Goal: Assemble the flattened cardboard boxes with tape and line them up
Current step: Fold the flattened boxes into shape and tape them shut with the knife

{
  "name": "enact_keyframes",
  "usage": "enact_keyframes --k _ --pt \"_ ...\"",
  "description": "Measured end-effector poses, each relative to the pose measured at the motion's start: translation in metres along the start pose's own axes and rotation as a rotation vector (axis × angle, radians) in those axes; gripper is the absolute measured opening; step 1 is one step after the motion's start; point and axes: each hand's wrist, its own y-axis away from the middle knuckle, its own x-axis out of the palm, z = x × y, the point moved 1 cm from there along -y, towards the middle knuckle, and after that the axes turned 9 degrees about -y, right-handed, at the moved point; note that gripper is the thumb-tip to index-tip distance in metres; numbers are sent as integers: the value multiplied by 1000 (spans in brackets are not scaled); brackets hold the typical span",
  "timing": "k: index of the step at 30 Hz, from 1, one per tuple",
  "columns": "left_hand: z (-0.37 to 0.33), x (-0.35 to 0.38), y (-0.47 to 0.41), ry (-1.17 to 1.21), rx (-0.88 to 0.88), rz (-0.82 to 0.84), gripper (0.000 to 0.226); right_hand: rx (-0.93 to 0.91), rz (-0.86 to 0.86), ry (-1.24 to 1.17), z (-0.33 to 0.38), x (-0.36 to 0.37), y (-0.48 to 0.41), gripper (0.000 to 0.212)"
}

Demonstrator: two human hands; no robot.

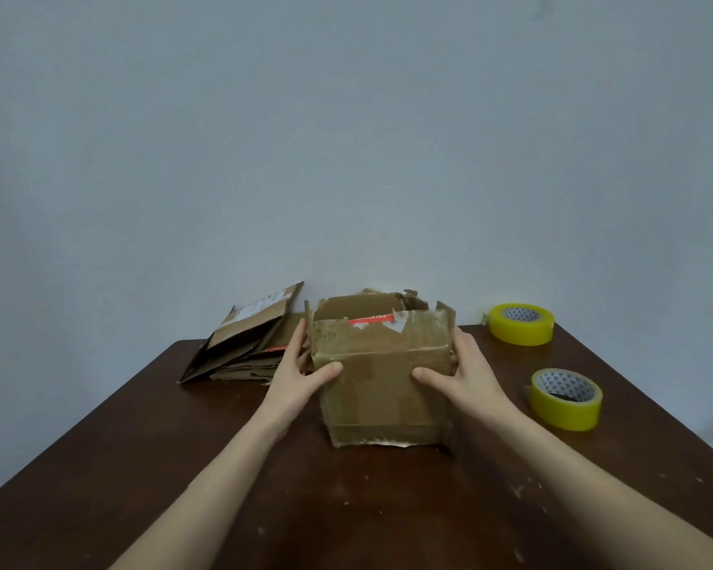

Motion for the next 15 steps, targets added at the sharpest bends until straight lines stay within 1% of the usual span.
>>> enact_keyframes --k 3,6,9,11,13,15 --pt "-9 -1 -3 -51 92 -102 89 -78 12 -89 7 -2 -5 84" --pt "-13 -1 -5 -100 104 -119 88 -100 56 -107 6 -2 -8 83" --pt "-18 0 -6 -163 132 -145 81 -82 83 -79 0 -2 -9 78" --pt "-25 -2 -9 -296 190 -143 78 -77 78 -14 -2 -4 -11 81" --pt "-29 -7 -15 -490 242 -128 68 -83 72 49 1 -8 -14 83" --pt "-33 -11 -20 -603 256 -122 55 -61 56 -3 7 -11 -18 74"
